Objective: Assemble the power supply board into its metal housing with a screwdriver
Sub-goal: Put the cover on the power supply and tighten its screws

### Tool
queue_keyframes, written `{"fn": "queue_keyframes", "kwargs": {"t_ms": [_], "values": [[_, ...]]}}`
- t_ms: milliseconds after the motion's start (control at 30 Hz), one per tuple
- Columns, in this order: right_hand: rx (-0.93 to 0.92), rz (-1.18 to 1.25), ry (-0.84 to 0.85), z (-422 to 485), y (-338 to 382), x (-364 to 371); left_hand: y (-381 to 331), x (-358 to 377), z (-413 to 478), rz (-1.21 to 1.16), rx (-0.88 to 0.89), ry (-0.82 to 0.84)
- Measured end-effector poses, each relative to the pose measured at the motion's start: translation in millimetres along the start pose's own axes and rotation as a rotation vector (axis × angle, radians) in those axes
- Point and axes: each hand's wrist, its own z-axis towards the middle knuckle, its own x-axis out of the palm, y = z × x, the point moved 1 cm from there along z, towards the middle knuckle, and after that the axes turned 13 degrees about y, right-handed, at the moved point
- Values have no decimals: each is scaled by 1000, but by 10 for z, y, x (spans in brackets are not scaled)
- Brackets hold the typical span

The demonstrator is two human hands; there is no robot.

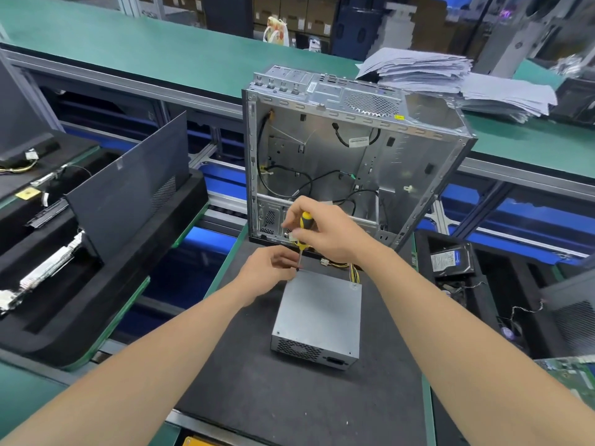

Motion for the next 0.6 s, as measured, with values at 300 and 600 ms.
{"fn": "queue_keyframes", "kwargs": {"t_ms": [300, 600], "values": [[136, 7, -237, 43, -58, 191, 23, 53, 15, -123, -42, -33], [90, 20, -231, -13, -57, 131, -14, 28, 12, -179, -65, 13]]}}
